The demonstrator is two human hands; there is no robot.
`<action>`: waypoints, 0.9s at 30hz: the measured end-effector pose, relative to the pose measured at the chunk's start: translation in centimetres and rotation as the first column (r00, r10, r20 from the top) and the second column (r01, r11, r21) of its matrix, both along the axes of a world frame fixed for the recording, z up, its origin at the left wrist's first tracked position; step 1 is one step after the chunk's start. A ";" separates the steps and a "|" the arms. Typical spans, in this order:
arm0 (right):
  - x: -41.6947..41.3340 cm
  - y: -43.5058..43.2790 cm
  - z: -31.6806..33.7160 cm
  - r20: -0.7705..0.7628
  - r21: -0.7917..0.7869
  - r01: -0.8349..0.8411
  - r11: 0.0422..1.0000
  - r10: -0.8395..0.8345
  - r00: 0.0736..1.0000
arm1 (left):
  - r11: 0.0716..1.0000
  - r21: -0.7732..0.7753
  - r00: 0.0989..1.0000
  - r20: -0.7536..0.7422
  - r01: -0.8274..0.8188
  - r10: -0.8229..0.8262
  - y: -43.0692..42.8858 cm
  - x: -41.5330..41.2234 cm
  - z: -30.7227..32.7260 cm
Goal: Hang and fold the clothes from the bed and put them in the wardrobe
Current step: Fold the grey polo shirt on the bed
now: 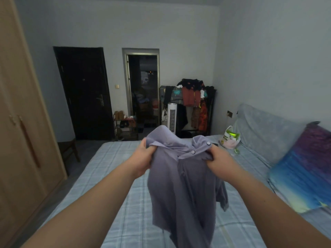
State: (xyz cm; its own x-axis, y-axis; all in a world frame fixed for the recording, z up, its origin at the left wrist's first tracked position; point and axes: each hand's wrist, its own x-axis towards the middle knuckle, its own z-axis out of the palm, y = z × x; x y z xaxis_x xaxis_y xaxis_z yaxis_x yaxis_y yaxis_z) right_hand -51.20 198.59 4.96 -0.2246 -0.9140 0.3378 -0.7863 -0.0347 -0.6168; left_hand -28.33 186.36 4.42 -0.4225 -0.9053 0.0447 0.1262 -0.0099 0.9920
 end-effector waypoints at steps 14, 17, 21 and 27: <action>-2.6 -1.1 1.9 -0.186 0.151 0.116 0.982 -0.087 0.979 | 0.810 -0.504 0.602 0.759 0.299 0.249 -1.7 5.7 5.8; -1.8 -0.9 2.0 -0.081 0.041 0.007 0.999 -0.004 0.997 | 0.814 -0.547 0.676 0.677 0.197 0.291 -1.3 6.7 6.0; -1.3 -0.6 1.6 0.182 0.035 -0.192 0.981 0.183 0.966 | 0.843 -0.536 0.854 0.461 0.052 0.241 -0.3 8.0 6.1; -2.2 -1.6 2.1 0.580 0.152 -0.386 0.910 0.234 0.780 | 0.785 -0.616 0.859 0.369 -0.060 0.356 0.0 10.5 6.7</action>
State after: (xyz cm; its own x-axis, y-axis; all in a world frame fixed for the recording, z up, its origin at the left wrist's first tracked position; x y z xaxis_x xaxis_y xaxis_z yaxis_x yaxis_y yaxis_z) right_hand -53.37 197.03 7.02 0.0116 -0.9999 0.0009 -0.2964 -0.0042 -0.9550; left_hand -17.80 186.35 11.15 -0.3309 -0.8384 0.4332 -0.3958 0.5400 0.7428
